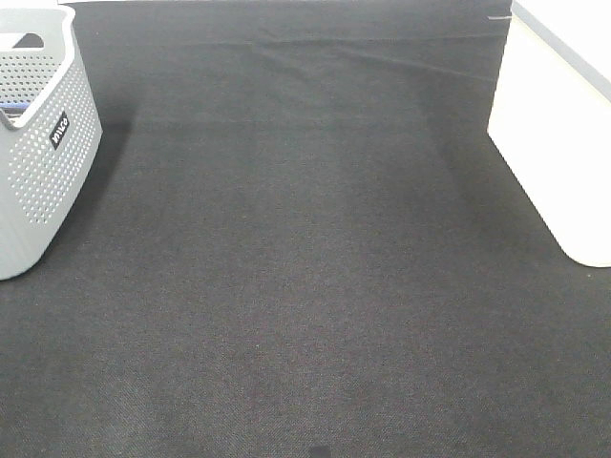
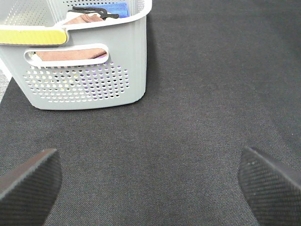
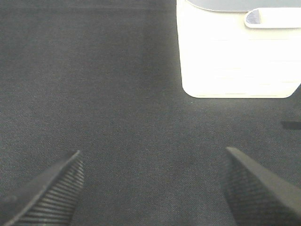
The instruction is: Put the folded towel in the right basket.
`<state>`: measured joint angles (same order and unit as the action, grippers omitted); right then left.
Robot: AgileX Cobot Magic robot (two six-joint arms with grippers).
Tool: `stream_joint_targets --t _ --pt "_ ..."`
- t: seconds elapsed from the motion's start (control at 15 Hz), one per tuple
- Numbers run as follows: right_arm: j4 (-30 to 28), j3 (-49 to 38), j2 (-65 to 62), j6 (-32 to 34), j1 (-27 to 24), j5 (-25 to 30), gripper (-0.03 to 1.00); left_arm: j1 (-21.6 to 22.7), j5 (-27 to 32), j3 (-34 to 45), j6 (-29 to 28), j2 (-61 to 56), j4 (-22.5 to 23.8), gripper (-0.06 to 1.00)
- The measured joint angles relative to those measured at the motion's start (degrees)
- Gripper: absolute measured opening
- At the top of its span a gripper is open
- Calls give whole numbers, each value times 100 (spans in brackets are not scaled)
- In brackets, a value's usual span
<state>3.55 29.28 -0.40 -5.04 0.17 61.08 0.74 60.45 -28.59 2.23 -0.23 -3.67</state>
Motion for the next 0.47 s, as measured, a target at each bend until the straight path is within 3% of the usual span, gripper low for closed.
stream_joint_targets --t 0.47 --pt "11 0 0 0 0 0 76 0 0 0 0 0 0 97"
